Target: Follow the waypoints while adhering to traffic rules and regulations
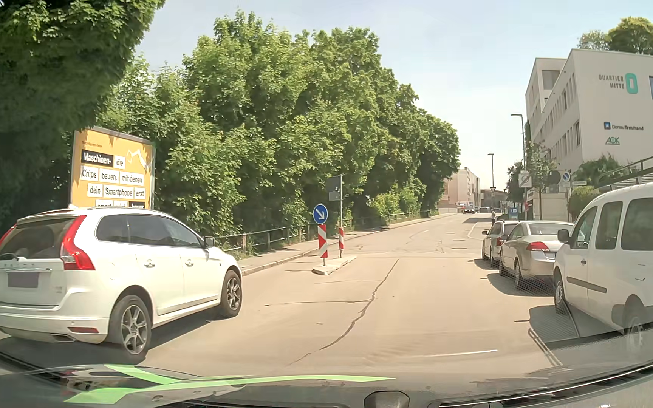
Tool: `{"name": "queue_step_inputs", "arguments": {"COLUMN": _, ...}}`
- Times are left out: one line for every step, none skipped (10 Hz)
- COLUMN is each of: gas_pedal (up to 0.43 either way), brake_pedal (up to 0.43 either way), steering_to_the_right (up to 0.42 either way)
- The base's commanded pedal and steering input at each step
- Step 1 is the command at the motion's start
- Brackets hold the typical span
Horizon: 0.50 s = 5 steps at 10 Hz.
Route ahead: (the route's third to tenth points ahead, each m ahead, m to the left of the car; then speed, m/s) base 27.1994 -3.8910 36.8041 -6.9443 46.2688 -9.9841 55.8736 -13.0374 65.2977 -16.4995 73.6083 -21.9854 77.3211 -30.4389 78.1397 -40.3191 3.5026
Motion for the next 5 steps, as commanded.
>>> {"name": "queue_step_inputs", "arguments": {"gas_pedal": 0.087, "brake_pedal": 0.0, "steering_to_the_right": 0.152}}
{"name": "queue_step_inputs", "arguments": {"gas_pedal": 0.059, "brake_pedal": 0.0, "steering_to_the_right": 0.144}}
{"name": "queue_step_inputs", "arguments": {"gas_pedal": 0.047, "brake_pedal": 0.0, "steering_to_the_right": 0.133}}
{"name": "queue_step_inputs", "arguments": {"gas_pedal": 0.047, "brake_pedal": 0.0, "steering_to_the_right": 0.121}}
{"name": "queue_step_inputs", "arguments": {"gas_pedal": 0.047, "brake_pedal": 0.0, "steering_to_the_right": 0.11}}
